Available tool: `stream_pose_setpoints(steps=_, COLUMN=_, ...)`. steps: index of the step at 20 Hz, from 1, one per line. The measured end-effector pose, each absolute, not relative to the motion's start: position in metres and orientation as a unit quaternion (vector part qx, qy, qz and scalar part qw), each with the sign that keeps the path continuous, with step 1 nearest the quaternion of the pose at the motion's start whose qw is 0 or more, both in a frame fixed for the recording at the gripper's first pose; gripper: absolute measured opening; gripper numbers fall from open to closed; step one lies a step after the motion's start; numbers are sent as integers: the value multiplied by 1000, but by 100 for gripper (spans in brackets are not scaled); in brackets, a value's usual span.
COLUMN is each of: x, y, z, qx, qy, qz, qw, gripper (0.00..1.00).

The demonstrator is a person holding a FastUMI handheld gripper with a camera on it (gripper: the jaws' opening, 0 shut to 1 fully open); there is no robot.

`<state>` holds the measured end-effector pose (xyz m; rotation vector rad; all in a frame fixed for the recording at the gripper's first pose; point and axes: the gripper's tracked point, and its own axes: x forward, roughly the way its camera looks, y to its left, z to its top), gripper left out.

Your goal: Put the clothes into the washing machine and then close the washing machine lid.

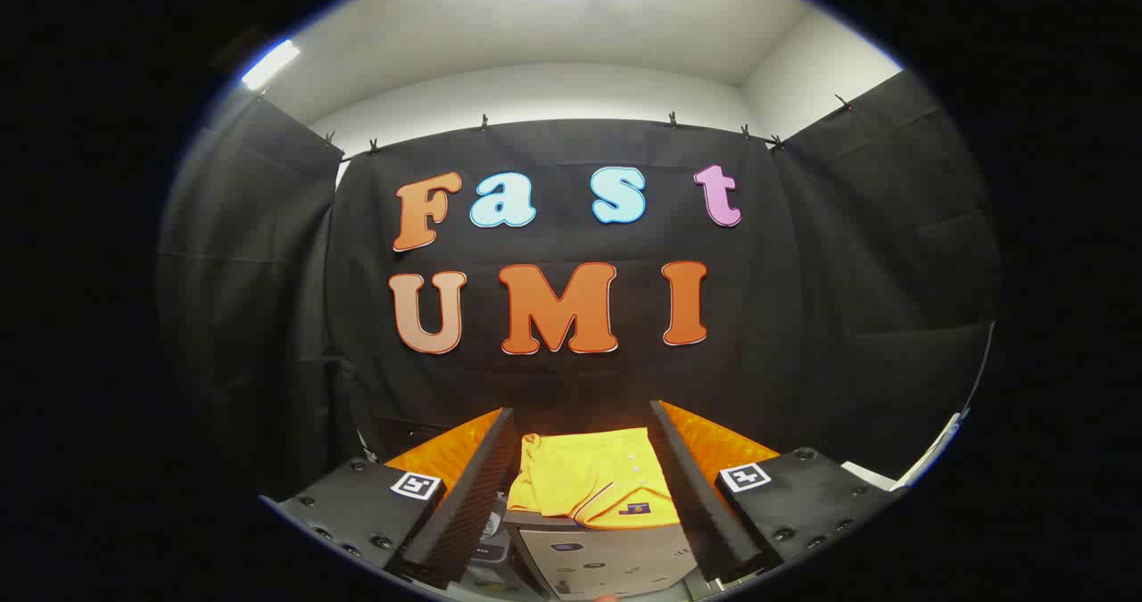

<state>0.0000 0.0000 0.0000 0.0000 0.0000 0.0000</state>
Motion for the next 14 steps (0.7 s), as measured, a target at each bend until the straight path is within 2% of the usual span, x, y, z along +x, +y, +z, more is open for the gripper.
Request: stream_pose_setpoints(steps=14, x=8, y=2, z=-7, qx=1, qy=7, qz=1, qw=1000, gripper=98)
